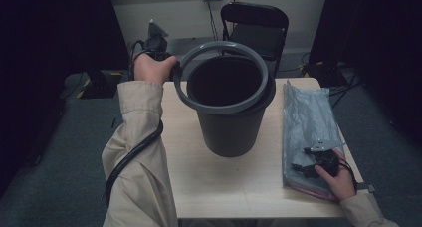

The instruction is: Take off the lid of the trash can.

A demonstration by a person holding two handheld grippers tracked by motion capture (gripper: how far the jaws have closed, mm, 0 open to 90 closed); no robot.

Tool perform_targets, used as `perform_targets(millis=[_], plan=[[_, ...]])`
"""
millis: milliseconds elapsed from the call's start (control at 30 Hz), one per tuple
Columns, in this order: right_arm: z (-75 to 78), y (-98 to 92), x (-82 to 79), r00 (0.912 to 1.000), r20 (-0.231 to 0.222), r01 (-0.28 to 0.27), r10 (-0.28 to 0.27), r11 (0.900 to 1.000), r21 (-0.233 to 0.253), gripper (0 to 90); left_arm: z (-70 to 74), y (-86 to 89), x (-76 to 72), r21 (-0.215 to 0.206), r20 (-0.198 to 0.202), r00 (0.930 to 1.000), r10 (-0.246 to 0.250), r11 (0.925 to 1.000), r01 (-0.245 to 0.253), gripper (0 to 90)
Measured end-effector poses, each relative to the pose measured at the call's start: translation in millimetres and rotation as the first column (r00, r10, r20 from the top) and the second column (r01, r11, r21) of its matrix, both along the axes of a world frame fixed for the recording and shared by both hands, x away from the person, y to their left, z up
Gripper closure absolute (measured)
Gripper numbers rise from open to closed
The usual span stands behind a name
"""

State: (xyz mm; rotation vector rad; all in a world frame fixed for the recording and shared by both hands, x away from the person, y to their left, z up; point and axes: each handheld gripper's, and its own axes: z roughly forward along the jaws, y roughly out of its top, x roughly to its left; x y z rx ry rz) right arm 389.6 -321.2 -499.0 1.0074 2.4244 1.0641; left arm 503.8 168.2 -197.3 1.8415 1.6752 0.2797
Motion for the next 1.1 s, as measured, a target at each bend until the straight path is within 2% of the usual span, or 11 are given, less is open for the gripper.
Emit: perform_targets(millis=[100,333,600,733,833,900,933,1100], plan=[[0.0,0.0,0.0,1.0,0.0,0.0,0.0,1.0,0.0,15.0,-7.6,1.2,2.4,-0.021,-0.012,0.9999,-0.008,0.9997,0.008,78.3],[0.0,0.2,0.4,1.0,0.001,0.002,-0.002,1.0,0.0,15.0,-18.3,-10.4,8.9,0.018,-0.029,0.9991,-0.032,0.9993,0.032,78.3],[0.0,0.2,0.4,1.0,0.0,0.002,-0.002,1.0,0.0,14.9,-23.6,-13.8,11.3,0.01,-0.037,0.9988,-0.033,0.9994,0.034,78.5],[0.0,0.6,0.9,1.0,-0.001,0.003,-0.003,1.0,0.0,14.8,-25.5,-27.1,11.2,-0.008,-0.028,0.9974,-0.066,0.9978,0.066,78.5],[0.0,0.8,1.3,1.0,0.0,0.003,-0.003,1.0,-0.001,14.7,-25.4,-39.8,11.4,-0.006,-0.023,0.9955,-0.092,0.9957,0.092,78.4],[0.0,0.8,1.3,1.0,0.0,0.003,-0.003,1.0,-0.001,14.7,-24.8,-49.4,11.3,0.009,-0.012,0.9933,-0.115,0.9934,0.115,78.5],[0.0,0.8,1.3,1.0,0.0,0.003,-0.003,1.0,-0.001,14.7,-24.0,-53.8,11.4,0.002,-0.009,0.9928,-0.119,0.9929,0.119,78.5],[0.0,0.8,1.3,1.0,0.0,0.003,-0.003,1.0,-0.001,14.7,-21.4,-65.8,9.8,0.013,0.006,0.9892,-0.147,0.9891,0.146,78.6]])
